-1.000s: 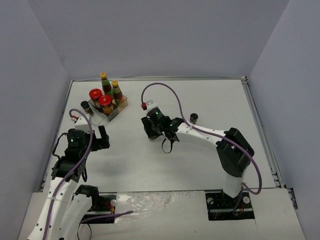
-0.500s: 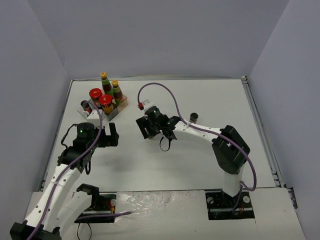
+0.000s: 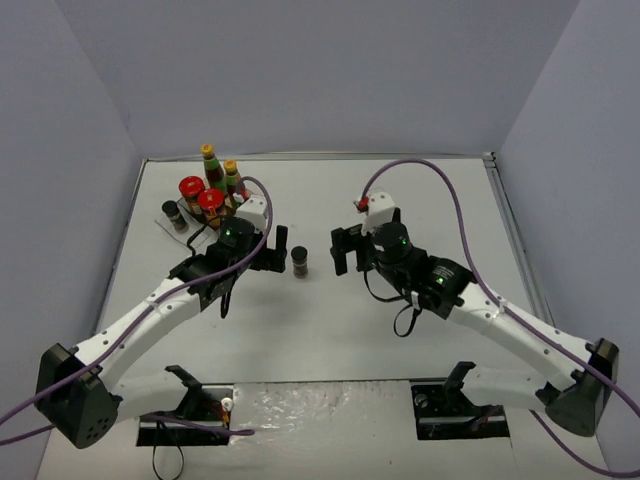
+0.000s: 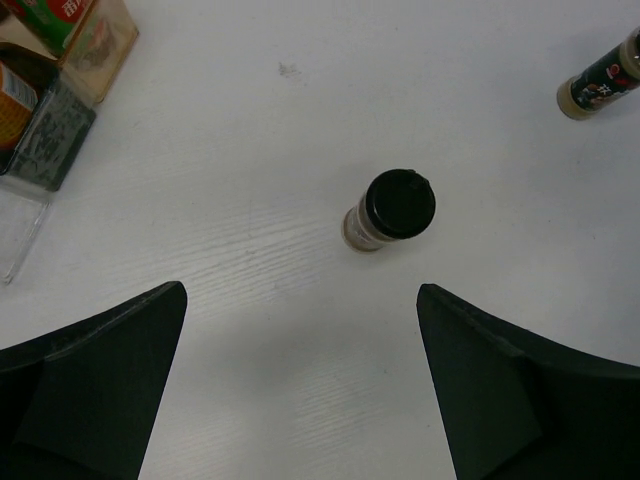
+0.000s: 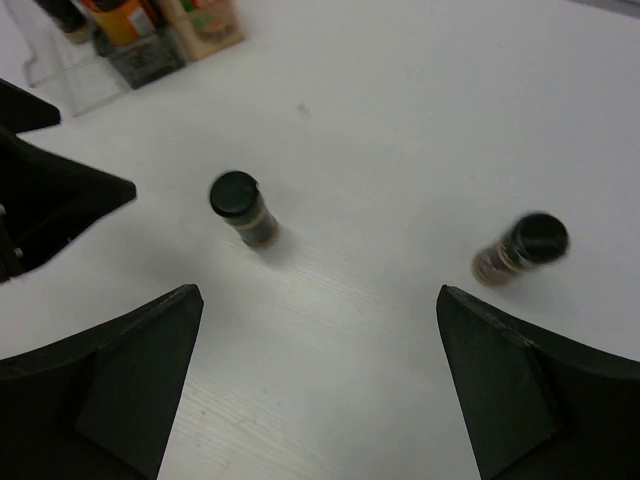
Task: Organize the condiment bottles
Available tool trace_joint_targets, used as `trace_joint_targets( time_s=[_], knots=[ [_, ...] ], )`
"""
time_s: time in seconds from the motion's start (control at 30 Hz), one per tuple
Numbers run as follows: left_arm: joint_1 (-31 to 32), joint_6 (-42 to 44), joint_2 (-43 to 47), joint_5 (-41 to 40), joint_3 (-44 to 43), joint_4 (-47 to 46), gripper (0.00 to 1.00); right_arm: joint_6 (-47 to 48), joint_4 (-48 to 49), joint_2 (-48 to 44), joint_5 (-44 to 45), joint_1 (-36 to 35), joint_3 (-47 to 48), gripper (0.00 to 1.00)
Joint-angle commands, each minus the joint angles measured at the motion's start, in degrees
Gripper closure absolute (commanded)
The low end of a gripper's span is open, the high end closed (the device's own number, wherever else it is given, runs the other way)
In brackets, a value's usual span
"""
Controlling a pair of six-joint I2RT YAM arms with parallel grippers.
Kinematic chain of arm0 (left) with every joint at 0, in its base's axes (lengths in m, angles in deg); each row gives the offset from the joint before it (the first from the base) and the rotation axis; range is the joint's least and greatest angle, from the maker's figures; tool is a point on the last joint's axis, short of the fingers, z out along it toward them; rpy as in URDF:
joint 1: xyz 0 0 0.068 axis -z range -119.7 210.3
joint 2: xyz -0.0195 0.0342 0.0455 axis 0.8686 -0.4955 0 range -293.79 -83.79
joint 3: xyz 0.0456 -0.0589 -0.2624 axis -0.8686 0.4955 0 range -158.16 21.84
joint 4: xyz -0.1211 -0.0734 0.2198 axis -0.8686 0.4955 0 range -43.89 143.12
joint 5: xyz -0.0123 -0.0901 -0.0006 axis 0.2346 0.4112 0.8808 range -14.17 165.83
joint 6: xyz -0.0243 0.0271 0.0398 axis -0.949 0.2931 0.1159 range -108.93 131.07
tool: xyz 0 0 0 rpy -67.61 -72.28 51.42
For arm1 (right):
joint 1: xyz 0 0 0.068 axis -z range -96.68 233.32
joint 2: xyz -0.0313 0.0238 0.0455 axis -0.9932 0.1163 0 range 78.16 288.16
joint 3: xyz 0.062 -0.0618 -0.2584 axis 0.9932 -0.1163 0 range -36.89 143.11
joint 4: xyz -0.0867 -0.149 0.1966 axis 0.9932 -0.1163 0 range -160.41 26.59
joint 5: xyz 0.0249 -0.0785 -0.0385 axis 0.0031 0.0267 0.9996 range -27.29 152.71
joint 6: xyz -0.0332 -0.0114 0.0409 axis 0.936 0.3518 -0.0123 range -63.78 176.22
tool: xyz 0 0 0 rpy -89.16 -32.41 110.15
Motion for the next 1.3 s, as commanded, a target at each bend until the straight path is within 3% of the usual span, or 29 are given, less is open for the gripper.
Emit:
trace_joint_targets(
  time_s=[0.0, 0.17, 0.4, 0.6, 1.1, 1.27],
  knots=[
    [2.8, -0.6, -9.0, -4.0, -8.6, -7.5, 0.03, -5.0, -6.3, -14.3, 10.6, 2.4, -7.8, 0.00],
    [5.2, -0.8, -18.0, -5.5, -12.5, -8.2, 0.03, -6.4, -8.4, -23.9, 11.3, 4.1, -10.9, 0.00],
    [7.0, -3.6, -23.2, -9.6, -14.7, -6.5, 0.10, -5.7, -9.8, -24.7, 10.9, 4.3, -10.9, 0.00],
    [7.7, -5.0, -25.3, -11.1, -15.5, -4.0, 0.22, -5.2, -9.7, -24.0, 10.7, 4.4, -10.9, 0.00],
    [8.1, -5.3, -23.8, -11.4, -16.3, -1.2, 0.86, -5.4, -9.2, -23.3, 10.3, 4.4, -10.8, 0.00],
    [7.4, -4.0, -19.3, -16.3, -18.5, 4.9, 1.00, -5.2, -9.0, -23.0, 9.9, 4.4, -10.5, 0.00]
  ],
)
